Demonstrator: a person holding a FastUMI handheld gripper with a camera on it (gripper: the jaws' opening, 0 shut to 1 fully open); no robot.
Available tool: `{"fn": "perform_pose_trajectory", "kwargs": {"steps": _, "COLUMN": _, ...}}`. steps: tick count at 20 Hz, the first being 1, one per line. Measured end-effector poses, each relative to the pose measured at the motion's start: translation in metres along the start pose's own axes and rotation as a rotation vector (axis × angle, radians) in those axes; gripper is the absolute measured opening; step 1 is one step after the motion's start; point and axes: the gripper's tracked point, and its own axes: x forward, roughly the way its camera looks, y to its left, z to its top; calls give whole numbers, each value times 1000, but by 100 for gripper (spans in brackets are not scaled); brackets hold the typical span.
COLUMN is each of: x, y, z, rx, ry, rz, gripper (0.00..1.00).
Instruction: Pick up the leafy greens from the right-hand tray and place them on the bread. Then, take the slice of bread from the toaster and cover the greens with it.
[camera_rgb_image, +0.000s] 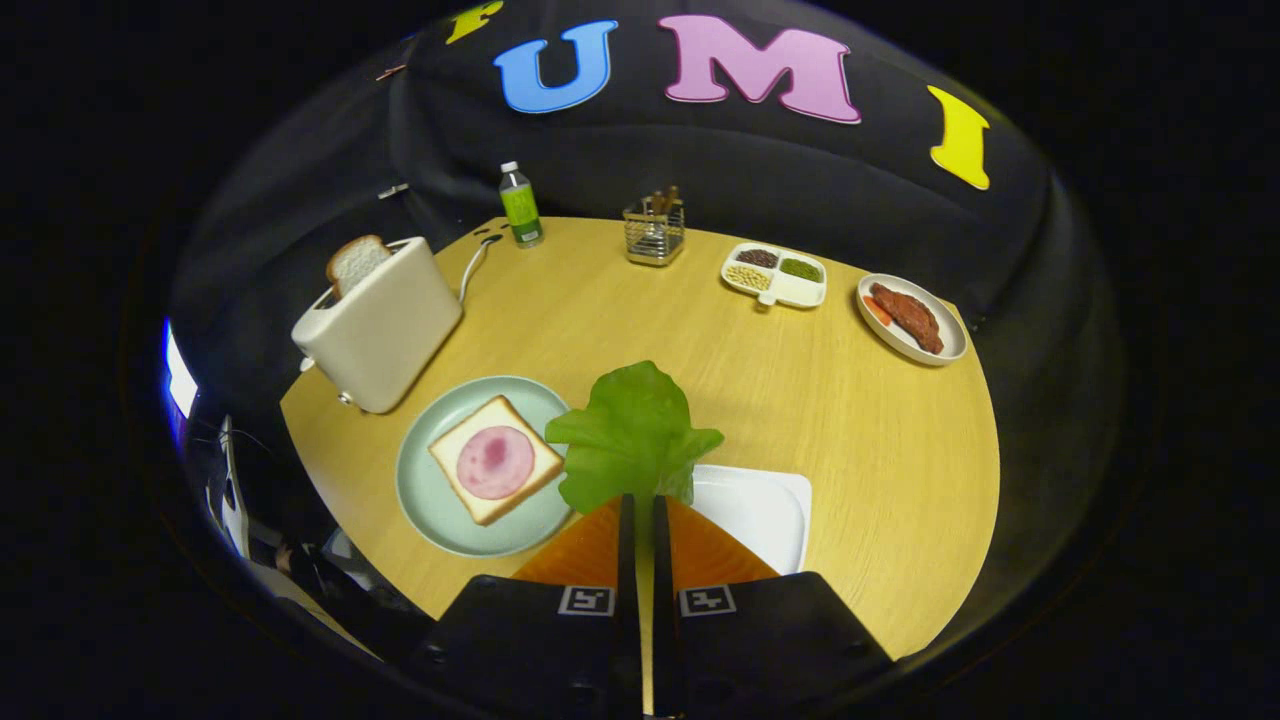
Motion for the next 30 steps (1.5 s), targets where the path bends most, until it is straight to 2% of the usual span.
{"fn": "perform_pose_trajectory", "kwargs": {"steps": 4, "x": 9, "y": 59, "z": 16, "rx": -52, "ry": 17, "rz": 103, "gripper": 9}}
{"fn": "perform_pose_trajectory", "kwargs": {"steps": 8, "x": 31, "y": 102, "z": 16, "rx": -109, "ry": 62, "rz": 152, "gripper": 9}}
{"fn": "perform_pose_trajectory", "kwargs": {"steps": 11, "x": 47, "y": 121, "z": 13, "rx": -141, "ry": 93, "rz": 163, "gripper": 9}}
{"fn": "perform_pose_trajectory", "kwargs": {"steps": 15, "x": 73, "y": 126, "z": 4, "rx": -158, "ry": 140, "rz": 133, "gripper": 9}}
{"fn": "perform_pose_trajectory", "kwargs": {"steps": 17, "x": 82, "y": 122, "z": 1, "rx": -146, "ry": 152, "rz": 105, "gripper": 34}}
{"fn": "perform_pose_trajectory", "kwargs": {"steps": 19, "x": 84, "y": 123, "z": 1, "rx": -139, "ry": 142, "rz": 95, "gripper": 79}}
{"fn": "perform_pose_trajectory", "kwargs": {"steps": 20, "x": 84, "y": 123, "z": 1, "rx": -141, "ry": 135, "rz": 90, "gripper": 84}}
{"fn": "perform_pose_trajectory", "kwargs": {"steps": 24, "x": 73, "y": 129, "z": 13, "rx": -126, "ry": 89, "rz": 96, "gripper": 86}}
{"fn": "perform_pose_trajectory", "kwargs": {"steps": 30, "x": 33, "y": 158, "z": 77, "rx": -65, "ry": -72, "rz": 153, "gripper": 91}}
